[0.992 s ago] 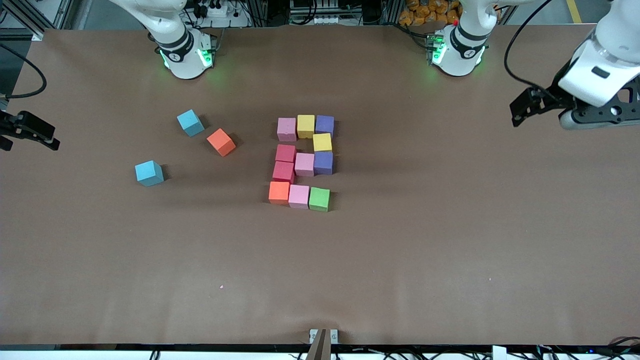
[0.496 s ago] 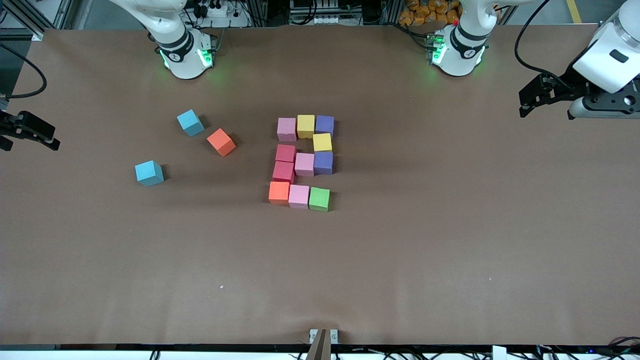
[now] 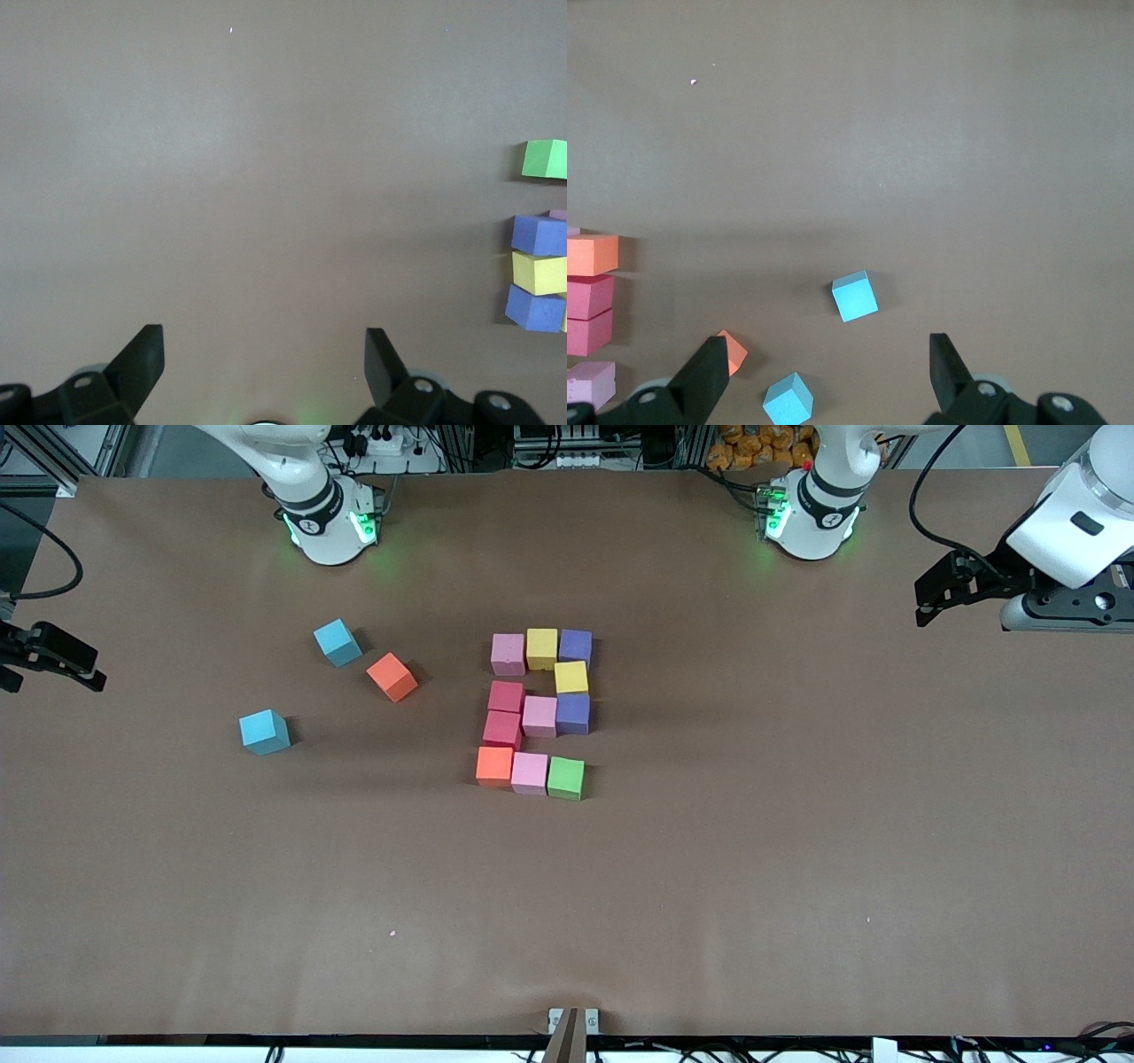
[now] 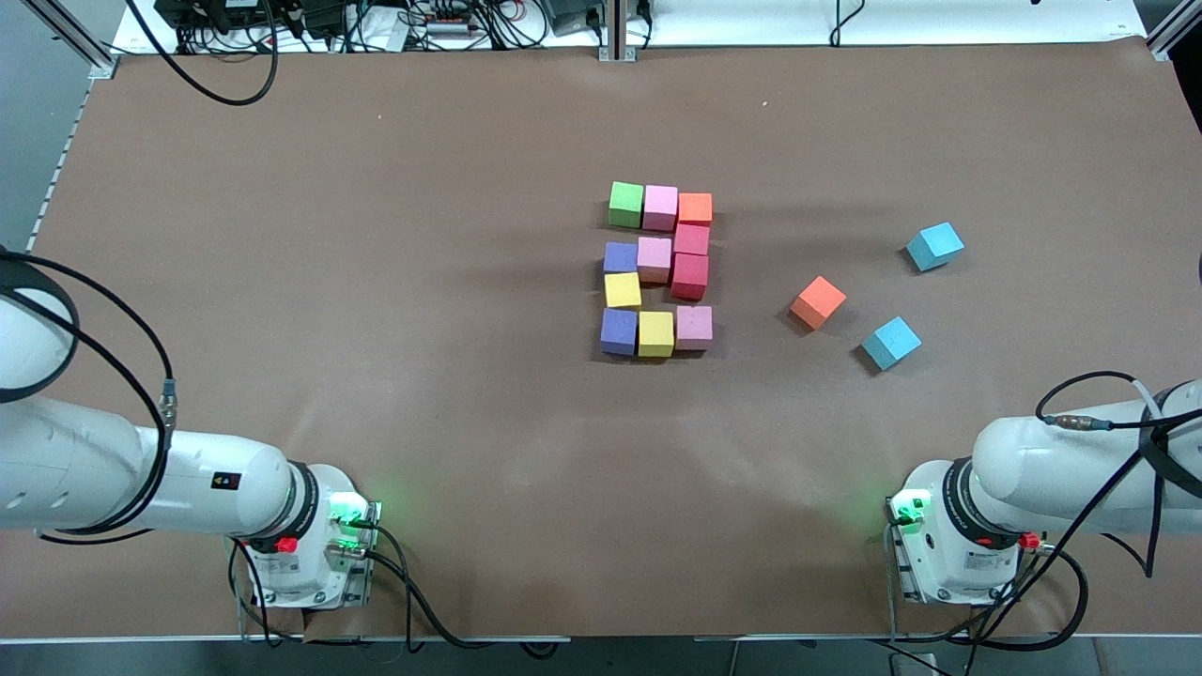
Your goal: Form number 2 with 11 blocks
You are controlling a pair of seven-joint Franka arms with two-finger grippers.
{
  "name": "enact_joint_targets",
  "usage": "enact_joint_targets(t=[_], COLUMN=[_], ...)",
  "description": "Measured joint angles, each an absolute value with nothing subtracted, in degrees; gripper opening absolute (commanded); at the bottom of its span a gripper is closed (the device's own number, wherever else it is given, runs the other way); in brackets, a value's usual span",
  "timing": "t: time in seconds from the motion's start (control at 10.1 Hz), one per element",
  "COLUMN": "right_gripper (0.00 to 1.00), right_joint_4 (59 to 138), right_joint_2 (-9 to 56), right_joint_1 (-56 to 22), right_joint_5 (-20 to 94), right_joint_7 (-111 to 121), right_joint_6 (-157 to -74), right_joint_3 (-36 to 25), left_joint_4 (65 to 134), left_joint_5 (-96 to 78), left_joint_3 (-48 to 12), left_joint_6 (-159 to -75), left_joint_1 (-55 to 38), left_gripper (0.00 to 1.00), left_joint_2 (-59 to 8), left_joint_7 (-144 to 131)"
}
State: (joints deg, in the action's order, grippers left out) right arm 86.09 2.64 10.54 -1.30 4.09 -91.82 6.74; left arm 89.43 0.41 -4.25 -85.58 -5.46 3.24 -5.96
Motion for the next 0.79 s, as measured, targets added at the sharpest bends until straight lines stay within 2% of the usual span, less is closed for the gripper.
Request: enact_joint_targets(t=[0.79], right_gripper=[1.00], right_joint_4=[86.1], right_joint_2=[2.6], right_joint_1=[10.5], right_joint_5=[-1.3], right_joint_7=[4.1], right_joint_6=[-91.8], right_joint_3=[6.9], left_joint_4=[89.4], left_joint_5=[0.4], left_joint_3=[-1.9], left_joint_6=[-85.5], left_joint_1=[-5.5], left_gripper=[1.00], left_joint_2=[3.2], left_joint_7=[-6.0])
